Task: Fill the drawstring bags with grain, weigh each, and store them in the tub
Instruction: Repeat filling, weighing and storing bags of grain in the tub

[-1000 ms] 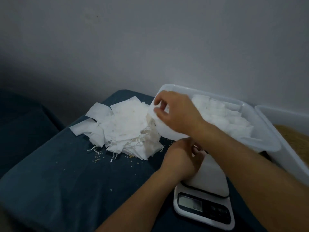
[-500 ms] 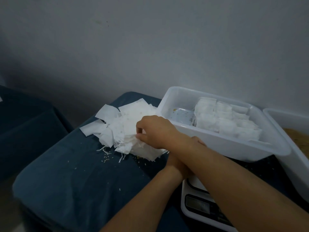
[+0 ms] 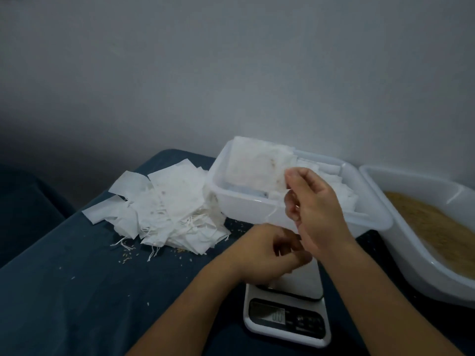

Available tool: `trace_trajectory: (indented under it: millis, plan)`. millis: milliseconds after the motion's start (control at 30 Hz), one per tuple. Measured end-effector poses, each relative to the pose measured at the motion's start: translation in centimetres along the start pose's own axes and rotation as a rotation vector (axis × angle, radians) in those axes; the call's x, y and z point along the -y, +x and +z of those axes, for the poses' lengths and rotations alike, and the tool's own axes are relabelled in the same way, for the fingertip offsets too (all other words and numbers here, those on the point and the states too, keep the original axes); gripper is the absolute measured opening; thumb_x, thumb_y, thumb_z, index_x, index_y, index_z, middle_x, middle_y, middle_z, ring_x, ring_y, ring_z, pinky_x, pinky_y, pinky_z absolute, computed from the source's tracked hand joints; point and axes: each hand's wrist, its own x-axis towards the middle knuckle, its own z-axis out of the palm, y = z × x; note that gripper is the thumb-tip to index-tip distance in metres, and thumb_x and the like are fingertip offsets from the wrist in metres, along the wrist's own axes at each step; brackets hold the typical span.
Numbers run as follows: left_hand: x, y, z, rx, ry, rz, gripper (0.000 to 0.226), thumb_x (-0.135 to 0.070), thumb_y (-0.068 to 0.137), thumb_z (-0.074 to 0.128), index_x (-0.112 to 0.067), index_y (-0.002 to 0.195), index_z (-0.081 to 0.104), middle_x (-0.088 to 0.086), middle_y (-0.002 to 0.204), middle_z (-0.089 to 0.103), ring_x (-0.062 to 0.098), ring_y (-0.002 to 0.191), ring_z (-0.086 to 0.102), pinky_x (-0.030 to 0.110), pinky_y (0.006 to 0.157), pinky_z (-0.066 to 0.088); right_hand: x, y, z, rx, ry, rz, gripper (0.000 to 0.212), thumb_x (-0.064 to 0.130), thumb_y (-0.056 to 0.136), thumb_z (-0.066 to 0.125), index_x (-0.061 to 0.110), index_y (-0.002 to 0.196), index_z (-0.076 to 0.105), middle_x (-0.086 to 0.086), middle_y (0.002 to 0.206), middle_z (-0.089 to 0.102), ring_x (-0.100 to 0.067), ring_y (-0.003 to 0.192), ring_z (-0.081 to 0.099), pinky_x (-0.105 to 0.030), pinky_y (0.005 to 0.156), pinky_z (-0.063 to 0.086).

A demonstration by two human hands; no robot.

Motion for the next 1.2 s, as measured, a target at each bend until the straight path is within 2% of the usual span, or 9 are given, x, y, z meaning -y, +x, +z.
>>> trace_trajectory:
  millis: [100,200,300,400,533,633,800,1067,1200]
  plan:
    - [-1.0,0.0,1.2,-0.035,-0.095,0.159,0.023,-0.039,0.097,0.070,-0.020,0.085,0.076,-0.007,0.068,0.071,0.007,0.060,0.066,0.020,0.058,0.050,0.0,-1.6,-3.8,-0.191,0.019,-0.098,0.025,0.033,0.102,0.065,0.031,0.077,0.066,0.007,0.067,0.052,-0.008,0.055,0.043,-0.020,0.047,0.036]
    - [-1.5,0.2,1.7,-0.317,-0.112,0.357,0.017,-0.031,0.098,0.068,-0.023,0.083,0.070,-0.012,0.070,0.066,0.006,0.061,0.060,0.018,0.061,0.044,-0.8,-3.9,-5.9,-0.254,-0.183,-0.219,0.022,0.046,0.095,0.066,0.028,0.081,0.065,0.007,0.062,0.053,-0.009,0.055,0.048,-0.021,0.051,0.042]
    - [-1.2,0.8,2.3,-0.518,-0.093,0.364,0.007,-0.033,0.094,0.070,-0.026,0.095,0.067,-0.010,0.087,0.068,0.014,0.075,0.066,0.024,0.063,0.051,-2.2,-5.5,-6.1,-0.193,-0.291,-0.256,0.022,0.044,0.096,0.069,0.025,0.085,0.069,0.005,0.070,0.064,-0.007,0.061,0.059,-0.021,0.059,0.050]
    - [-0.6,1.2,3.0,-0.477,-0.154,0.292,0.014,-0.035,0.095,0.070,-0.028,0.108,0.068,-0.005,0.102,0.072,0.021,0.097,0.072,0.029,0.078,0.059,-3.3,-6.4,-5.1,-0.139,-0.271,-0.197,0.016,0.034,0.097,0.071,0.020,0.089,0.074,0.001,0.074,0.070,-0.005,0.062,0.061,-0.019,0.060,0.051]
    - [-0.5,1.3,3.4,-0.413,-0.216,0.251,0.014,-0.034,0.098,0.066,-0.032,0.110,0.073,-0.004,0.100,0.077,0.020,0.094,0.075,0.023,0.080,0.058,-3.6,-6.5,-4.8,-0.177,-0.180,-0.079,0.015,0.026,0.098,0.070,0.019,0.087,0.077,-0.003,0.069,0.070,-0.008,0.059,0.059,-0.022,0.056,0.049]
    - [-0.2,1.3,3.4,-0.416,-0.221,0.233,0.018,-0.030,0.097,0.066,-0.031,0.112,0.076,-0.004,0.100,0.078,0.020,0.093,0.075,0.026,0.080,0.060,-3.5,-6.4,-5.0,-0.170,-0.135,-0.042,0.017,0.025,0.098,0.069,0.020,0.085,0.078,0.001,0.066,0.067,-0.006,0.058,0.056,-0.020,0.054,0.046]
    - [-0.3,1.2,3.2,-0.291,-0.271,0.188,0.028,-0.017,0.094,0.077,-0.029,0.119,0.075,-0.002,0.109,0.078,0.022,0.101,0.077,0.036,0.086,0.063,-3.7,-6.3,-5.2,-0.160,-0.087,0.007,0.021,0.021,0.101,0.067,0.015,0.085,0.078,0.000,0.063,0.065,-0.007,0.055,0.054,-0.019,0.052,0.044]
    - [0.0,1.3,3.0,-0.377,-0.224,0.182,0.020,-0.021,0.100,0.066,-0.028,0.112,0.080,-0.001,0.100,0.080,0.025,0.094,0.076,0.040,0.082,0.064,-4.0,-6.5,-5.0,-0.144,-0.217,-0.063,0.019,0.030,0.101,0.065,0.021,0.090,0.077,-0.001,0.079,0.075,-0.009,0.068,0.066,-0.021,0.061,0.052]
    - [0.2,1.6,3.0,-0.467,-0.195,0.168,0.014,-0.028,0.099,0.068,-0.034,0.100,0.080,-0.004,0.091,0.078,0.021,0.085,0.075,0.035,0.074,0.063,-4.2,-6.8,-5.0,-0.147,-0.304,-0.081,0.019,0.033,0.103,0.063,0.025,0.088,0.072,0.002,0.074,0.070,-0.010,0.062,0.062,-0.025,0.059,0.053]
